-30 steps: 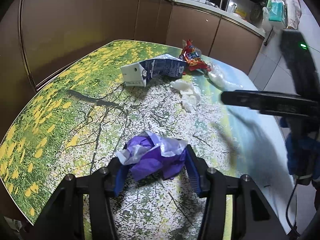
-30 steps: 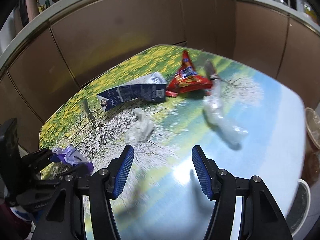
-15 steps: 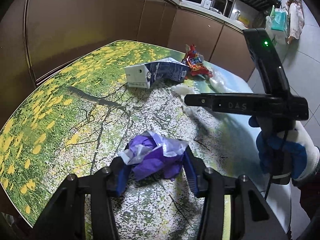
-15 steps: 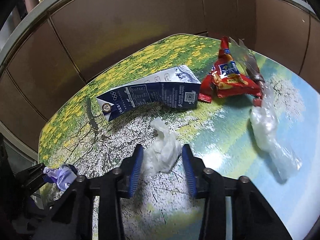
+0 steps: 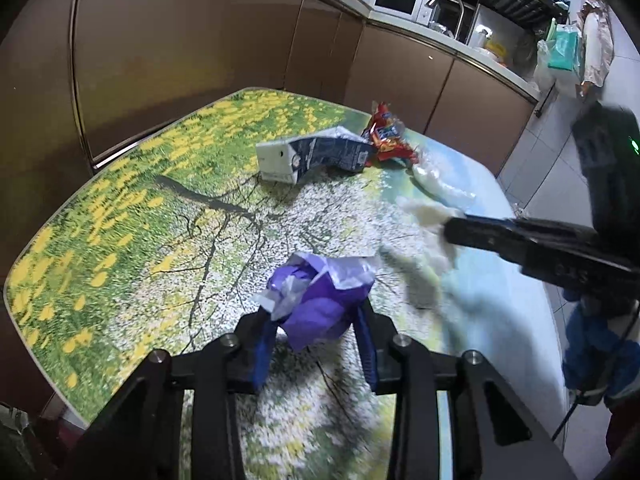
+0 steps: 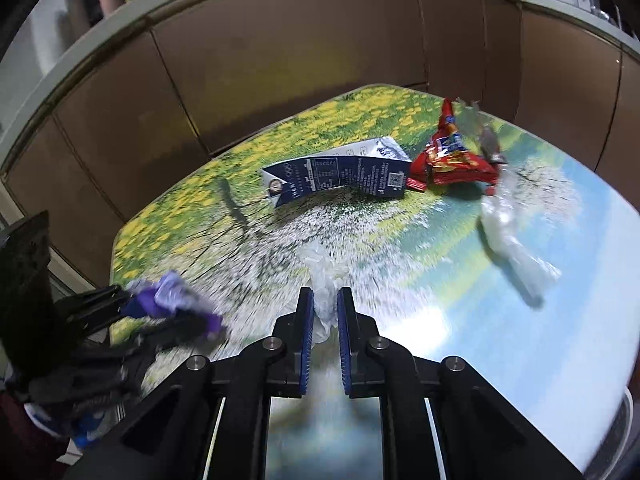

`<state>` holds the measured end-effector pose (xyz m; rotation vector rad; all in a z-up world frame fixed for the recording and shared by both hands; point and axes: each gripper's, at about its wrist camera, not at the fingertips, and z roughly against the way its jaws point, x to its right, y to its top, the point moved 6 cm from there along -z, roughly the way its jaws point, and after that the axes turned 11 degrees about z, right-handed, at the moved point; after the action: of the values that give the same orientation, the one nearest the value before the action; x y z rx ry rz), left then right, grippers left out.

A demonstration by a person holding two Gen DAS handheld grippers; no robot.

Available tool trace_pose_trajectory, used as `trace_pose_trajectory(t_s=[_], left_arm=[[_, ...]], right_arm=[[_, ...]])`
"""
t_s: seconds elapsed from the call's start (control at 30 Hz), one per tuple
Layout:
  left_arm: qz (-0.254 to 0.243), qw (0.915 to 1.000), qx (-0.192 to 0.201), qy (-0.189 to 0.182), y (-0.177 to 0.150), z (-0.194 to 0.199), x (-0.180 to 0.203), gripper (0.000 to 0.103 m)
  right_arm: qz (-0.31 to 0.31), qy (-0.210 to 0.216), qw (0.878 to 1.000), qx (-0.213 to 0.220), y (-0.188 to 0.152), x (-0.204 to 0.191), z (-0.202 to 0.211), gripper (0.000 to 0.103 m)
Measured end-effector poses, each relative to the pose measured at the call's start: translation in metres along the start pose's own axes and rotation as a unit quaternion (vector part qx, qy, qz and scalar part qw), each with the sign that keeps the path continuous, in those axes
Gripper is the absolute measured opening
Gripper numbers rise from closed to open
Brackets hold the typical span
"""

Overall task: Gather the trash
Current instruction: 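Carry the wrapper and tissue over the white bin and open both grippers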

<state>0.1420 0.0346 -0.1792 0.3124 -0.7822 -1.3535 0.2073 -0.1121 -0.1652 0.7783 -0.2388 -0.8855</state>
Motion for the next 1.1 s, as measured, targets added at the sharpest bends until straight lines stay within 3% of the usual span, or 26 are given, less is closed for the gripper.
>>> trace_pose_trajectory(t_s=[0.37, 0.67, 0.9, 1.1], left_arm=[[-0.053, 0.9978, 0.039, 0.001, 0.006, 0.048, 0.052, 0.031], [-0.136, 0.9891, 0.015, -0.055, 0.003, 0.035, 0.170, 0.031], [-0.220, 0.9678, -0.028, -0.120, -0.015, -0.008, 0.299, 0.031], [-0.268, 0.9445, -0.085, -0.169, -0.041, -0.067, 0.409, 0.032]], right_arm=[[-0.046, -0.027, 0.996, 0.077, -0.037, 0.017, 0.101, 0.010], [-0.118, -0.100, 0.979, 0.136, -0.101, 0.092, 0.190, 0.010], [-0.208, -0.194, 0.948, 0.143, -0.182, 0.182, 0.246, 0.010], [-0.266, -0.251, 0.924, 0.113, -0.239, 0.241, 0.259, 0.010]])
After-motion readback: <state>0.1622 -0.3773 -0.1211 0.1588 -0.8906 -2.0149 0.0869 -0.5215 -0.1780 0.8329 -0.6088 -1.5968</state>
